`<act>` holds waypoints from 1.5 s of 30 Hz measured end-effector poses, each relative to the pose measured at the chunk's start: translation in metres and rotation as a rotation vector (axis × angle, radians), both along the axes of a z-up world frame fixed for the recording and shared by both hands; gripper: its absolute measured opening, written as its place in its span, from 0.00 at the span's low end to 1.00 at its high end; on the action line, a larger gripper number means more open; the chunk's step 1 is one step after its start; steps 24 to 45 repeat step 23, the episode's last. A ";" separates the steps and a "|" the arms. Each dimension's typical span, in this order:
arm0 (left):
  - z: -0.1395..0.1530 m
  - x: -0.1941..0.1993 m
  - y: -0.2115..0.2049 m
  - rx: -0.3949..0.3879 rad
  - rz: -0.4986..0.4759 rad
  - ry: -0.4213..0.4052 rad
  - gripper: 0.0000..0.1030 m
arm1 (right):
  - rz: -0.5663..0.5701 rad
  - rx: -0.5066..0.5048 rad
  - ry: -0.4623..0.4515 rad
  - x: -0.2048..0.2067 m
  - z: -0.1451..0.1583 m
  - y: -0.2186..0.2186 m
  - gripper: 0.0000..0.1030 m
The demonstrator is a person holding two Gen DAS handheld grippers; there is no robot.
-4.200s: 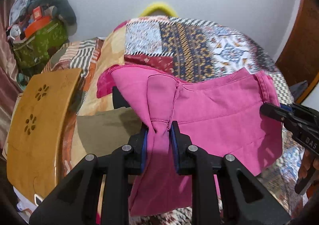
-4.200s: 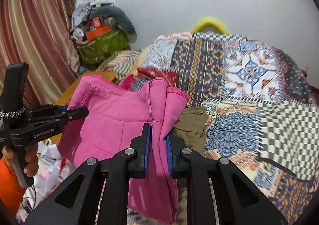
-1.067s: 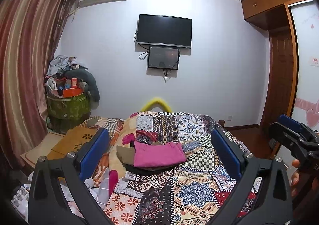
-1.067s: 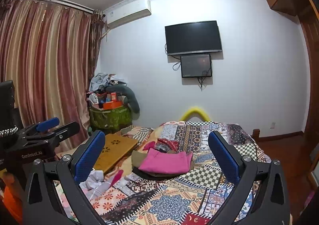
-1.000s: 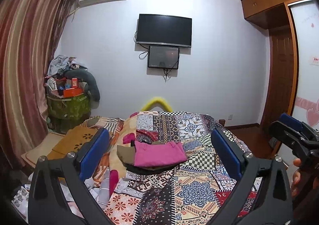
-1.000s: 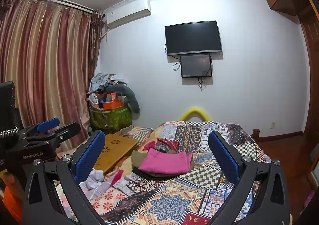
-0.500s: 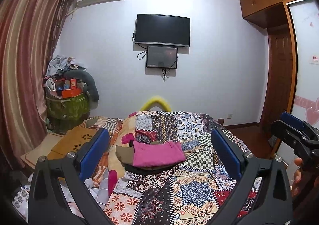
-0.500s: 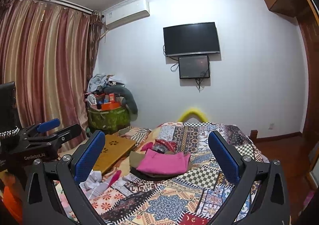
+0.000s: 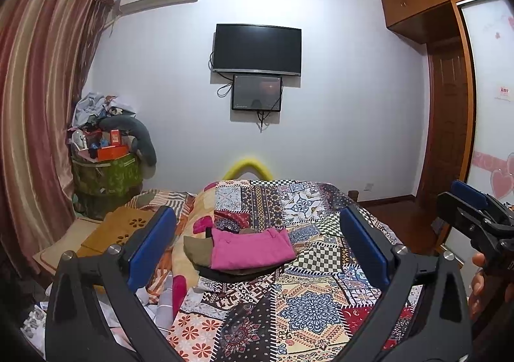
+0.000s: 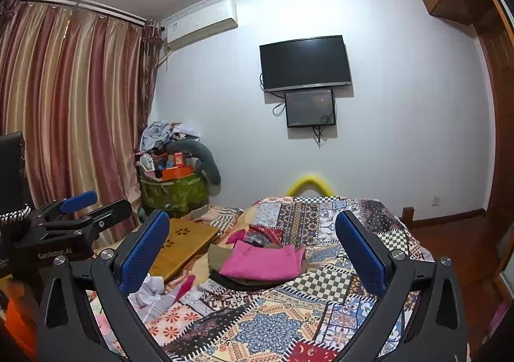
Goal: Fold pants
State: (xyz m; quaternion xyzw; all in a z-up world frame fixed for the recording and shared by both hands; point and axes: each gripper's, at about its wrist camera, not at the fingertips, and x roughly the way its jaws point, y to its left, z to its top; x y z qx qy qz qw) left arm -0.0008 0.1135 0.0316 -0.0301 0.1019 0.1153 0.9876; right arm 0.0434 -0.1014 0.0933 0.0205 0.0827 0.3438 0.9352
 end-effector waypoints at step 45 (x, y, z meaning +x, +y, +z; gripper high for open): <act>-0.002 0.007 0.001 -0.013 -0.047 0.039 1.00 | -0.015 -0.005 0.011 0.002 0.000 -0.002 1.00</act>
